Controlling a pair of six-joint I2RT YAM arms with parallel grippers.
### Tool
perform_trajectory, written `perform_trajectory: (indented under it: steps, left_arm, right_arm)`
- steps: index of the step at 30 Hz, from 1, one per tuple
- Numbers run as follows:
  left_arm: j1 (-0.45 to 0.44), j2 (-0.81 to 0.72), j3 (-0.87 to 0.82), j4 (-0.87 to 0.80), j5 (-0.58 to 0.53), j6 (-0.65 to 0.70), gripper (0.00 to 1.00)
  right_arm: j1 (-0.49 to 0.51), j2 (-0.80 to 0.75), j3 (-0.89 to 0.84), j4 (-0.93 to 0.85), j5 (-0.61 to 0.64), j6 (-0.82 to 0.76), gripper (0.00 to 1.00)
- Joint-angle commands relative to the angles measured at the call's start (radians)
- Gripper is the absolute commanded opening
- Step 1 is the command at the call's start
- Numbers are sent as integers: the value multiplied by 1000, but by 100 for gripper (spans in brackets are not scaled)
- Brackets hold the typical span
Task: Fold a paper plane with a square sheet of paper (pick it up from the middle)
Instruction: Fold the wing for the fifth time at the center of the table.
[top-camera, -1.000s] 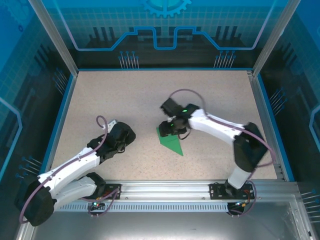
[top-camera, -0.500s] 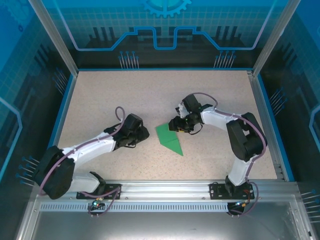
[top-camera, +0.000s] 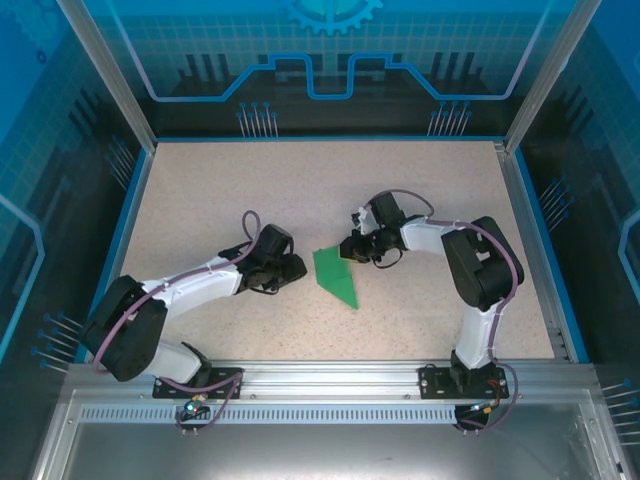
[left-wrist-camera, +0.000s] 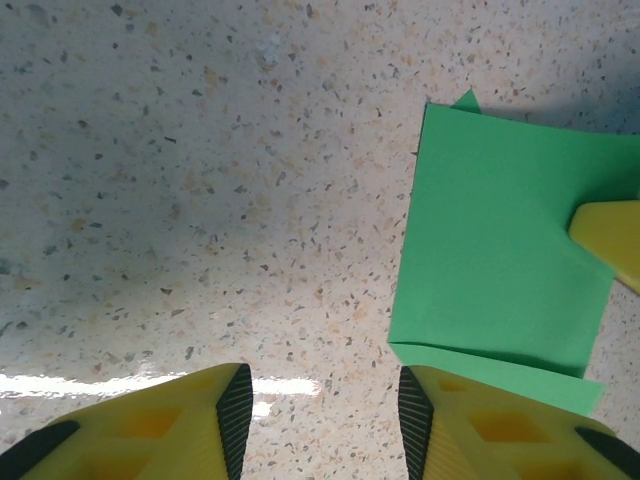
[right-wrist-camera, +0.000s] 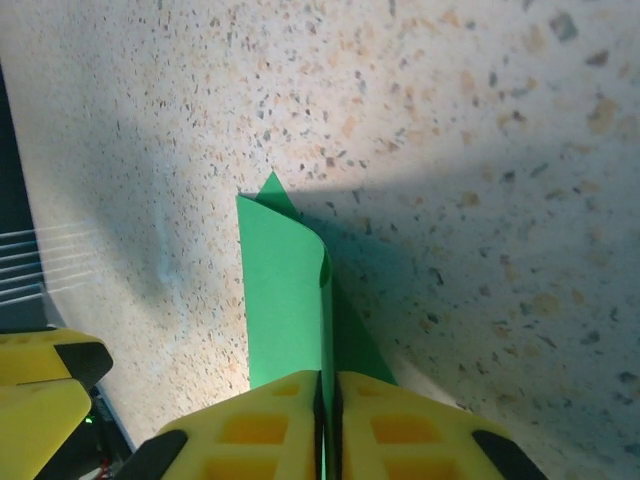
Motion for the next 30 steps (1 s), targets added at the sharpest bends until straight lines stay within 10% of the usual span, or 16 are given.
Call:
perform_trajectory:
  steps: [1, 16, 30]
  left_arm:
    - [7, 10, 29, 7, 27, 24, 46]
    - [7, -5, 21, 11, 37, 22, 46]
    - [8, 37, 37, 30, 69, 2, 46]
  right_arm:
    - [-12, 12, -57, 183, -62, 136, 11]
    - [-24, -153, -92, -18, 84, 9, 34]
    - [72, -332, -241, -55, -4, -3, 11]
